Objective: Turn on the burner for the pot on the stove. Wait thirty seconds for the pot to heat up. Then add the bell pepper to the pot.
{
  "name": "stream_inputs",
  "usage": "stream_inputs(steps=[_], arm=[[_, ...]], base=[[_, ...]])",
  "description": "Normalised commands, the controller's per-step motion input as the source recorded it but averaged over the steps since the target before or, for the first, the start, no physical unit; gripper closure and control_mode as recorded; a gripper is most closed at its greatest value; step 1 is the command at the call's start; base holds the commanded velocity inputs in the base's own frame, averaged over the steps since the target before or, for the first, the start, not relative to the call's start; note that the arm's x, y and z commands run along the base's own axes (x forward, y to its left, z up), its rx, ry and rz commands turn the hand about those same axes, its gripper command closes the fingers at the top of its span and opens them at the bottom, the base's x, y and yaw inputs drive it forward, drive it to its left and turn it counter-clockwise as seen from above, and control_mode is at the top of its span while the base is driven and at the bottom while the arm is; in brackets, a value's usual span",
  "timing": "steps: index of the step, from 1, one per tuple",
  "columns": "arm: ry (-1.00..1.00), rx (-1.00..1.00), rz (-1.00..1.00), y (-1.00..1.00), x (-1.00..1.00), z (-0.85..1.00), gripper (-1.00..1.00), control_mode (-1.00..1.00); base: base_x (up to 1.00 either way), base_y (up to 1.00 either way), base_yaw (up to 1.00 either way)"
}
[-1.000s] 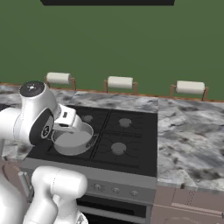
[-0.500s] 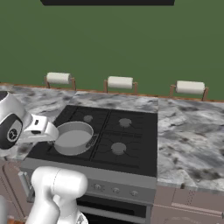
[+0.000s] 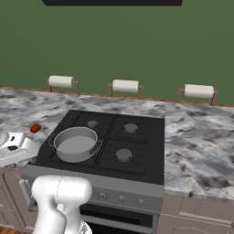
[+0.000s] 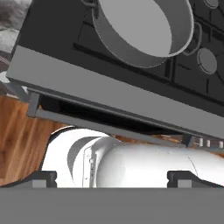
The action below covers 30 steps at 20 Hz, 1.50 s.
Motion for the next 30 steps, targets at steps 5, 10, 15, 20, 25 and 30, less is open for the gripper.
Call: stream_inputs(steps=[5,10,15,20,25,30], arm=[[-0.03,-0.14,0.1,0.68,-0.19,-0.78,-1.0,-1.0],[-0.16,-0.05,0.1,0.6,-0.08,-0.9,-1.0,-1.0],[-0.25,0.07,0.02,0.27,0.0,-0.68,-1.0,-1.0],[-0.32,0.2,0.0,0.13,0.0,-0.54,-1.0,-1.0],[-0.33,0.28,0.0,0.02,0.0,-0.47,-1.0,-1.0],[-0.31,0.31,0.0,0.0,-0.04,-0.43,-1.0,-1.0]], base=[[0.0,0.0,0.0],[0.0,0.0,0.0],[0.0,0.0,0.0],[0.0,0.0,0.0],[0.0,0.0,0.0],[0.0,0.0,0.0]])
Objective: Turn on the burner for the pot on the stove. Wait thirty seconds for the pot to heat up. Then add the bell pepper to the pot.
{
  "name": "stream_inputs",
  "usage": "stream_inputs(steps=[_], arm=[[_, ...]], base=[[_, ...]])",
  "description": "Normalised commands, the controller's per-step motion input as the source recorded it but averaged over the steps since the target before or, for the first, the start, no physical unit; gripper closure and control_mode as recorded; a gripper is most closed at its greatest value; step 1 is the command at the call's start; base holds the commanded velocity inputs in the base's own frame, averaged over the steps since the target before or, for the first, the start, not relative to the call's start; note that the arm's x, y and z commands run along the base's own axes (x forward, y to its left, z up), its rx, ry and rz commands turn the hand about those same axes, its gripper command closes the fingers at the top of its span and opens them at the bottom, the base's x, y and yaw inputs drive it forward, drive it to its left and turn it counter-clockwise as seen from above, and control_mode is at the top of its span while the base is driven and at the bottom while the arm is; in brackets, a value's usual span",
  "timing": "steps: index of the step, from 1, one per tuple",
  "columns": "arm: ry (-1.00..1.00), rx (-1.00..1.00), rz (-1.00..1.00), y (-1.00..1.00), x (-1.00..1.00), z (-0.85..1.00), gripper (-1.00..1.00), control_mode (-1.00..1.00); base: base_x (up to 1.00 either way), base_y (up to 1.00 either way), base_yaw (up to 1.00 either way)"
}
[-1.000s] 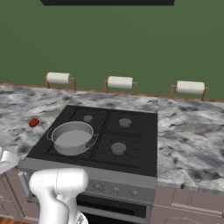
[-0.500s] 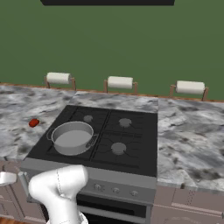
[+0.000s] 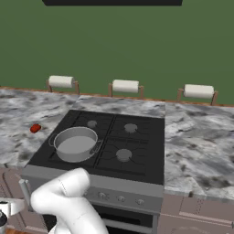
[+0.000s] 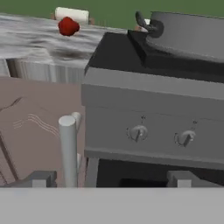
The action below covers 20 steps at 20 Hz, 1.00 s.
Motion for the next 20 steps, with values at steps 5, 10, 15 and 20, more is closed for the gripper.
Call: stream_inputs(steps=[5,10,15,20], arm=[[-0.25,0.19,-0.01,0.0,-0.05,-0.19,-1.0,-1.0],[-0.07,0.0,0.0,0.0,0.15,-0.08,-1.0,-1.0],[-0.05,0.0,0.0,0.0,0.27,-0.05,-1.0,-1.0],[-0.04,0.0,0.0,0.0,0.4,-0.05,-1.0,-1.0]], base=[[0.0,0.0,0.0],[0.0,0.0,0.0],[0.0,0.0,0.0],[0.0,0.0,0.0]])
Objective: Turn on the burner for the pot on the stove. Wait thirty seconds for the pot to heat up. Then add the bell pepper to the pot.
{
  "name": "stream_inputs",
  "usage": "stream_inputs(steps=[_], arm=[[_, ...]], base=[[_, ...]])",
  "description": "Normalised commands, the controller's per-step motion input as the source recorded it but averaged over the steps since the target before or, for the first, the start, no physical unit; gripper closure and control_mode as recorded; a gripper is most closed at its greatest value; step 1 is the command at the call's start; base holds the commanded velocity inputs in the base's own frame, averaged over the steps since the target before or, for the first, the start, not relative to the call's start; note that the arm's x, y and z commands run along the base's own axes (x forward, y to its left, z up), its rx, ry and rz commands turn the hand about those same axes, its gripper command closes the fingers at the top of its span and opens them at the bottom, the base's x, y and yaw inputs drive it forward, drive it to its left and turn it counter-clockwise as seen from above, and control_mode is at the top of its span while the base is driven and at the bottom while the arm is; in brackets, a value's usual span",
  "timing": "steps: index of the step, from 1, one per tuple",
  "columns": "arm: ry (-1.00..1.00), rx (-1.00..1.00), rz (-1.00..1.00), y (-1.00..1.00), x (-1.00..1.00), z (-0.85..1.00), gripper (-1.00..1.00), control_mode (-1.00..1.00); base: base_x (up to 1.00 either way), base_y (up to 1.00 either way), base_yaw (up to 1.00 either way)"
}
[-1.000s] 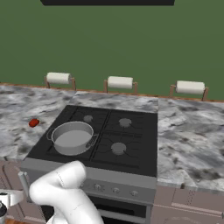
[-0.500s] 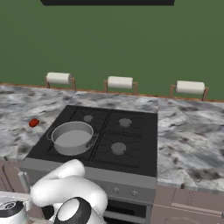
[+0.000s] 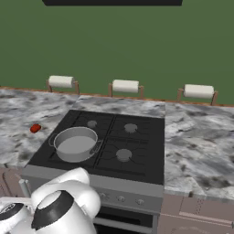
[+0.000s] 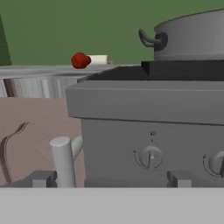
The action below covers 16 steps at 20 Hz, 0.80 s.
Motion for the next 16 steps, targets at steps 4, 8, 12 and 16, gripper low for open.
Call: stream_inputs(steps=[4,8,12,16], arm=[[-0.05,0.0,0.0,0.0,0.47,-0.11,-1.0,-1.0],[-0.05,0.0,0.0,0.0,0.53,-0.13,-1.0,-1.0],[0.0,0.0,0.0,0.0,0.3,-0.01,-1.0,-1.0],[0.0,0.0,0.0,-0.01,0.0,0.0,-1.0,-1.0]], base=[[0.0,0.0,0.0],[0.0,0.0,0.0],[0.0,0.0,0.0],[0.0,0.0,0.0]])
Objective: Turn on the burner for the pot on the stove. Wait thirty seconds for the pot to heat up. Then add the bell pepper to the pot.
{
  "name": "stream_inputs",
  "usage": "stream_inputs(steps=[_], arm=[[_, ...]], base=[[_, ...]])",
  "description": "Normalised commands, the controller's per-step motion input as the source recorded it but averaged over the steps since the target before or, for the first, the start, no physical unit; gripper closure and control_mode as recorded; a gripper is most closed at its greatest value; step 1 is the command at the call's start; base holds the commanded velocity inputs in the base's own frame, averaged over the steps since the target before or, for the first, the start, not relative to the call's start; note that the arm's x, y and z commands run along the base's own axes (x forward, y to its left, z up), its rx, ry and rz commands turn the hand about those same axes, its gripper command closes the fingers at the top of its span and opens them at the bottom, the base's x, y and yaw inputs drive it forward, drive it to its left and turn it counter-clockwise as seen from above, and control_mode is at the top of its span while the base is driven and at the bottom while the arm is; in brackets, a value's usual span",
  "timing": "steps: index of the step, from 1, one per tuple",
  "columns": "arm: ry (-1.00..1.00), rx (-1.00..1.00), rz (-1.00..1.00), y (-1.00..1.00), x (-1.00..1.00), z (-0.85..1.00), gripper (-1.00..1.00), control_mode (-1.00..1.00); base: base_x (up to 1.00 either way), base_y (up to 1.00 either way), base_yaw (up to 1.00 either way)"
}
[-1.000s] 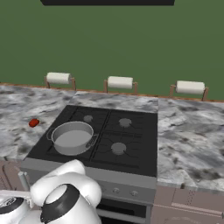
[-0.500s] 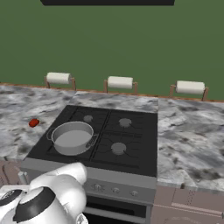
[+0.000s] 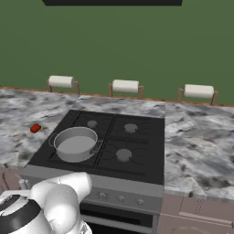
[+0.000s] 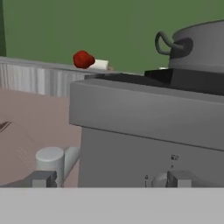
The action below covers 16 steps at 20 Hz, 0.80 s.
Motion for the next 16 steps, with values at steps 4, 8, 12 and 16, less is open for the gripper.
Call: stream_inputs(steps=[4,8,12,16], arm=[[-0.02,0.04,0.0,-0.24,0.0,-0.03,-1.0,-1.0],[0.0,0.11,-0.01,-0.45,0.0,-0.12,-1.0,-1.0],[0.0,0.11,0.0,-0.59,0.12,-0.04,-1.0,-1.0],[0.0,0.09,0.0,-0.39,0.16,0.0,-1.0,-1.0]], base=[[0.0,0.0,0.0],[0.0,0.0,0.0],[0.0,0.0,0.0],[0.0,0.0,0.0]])
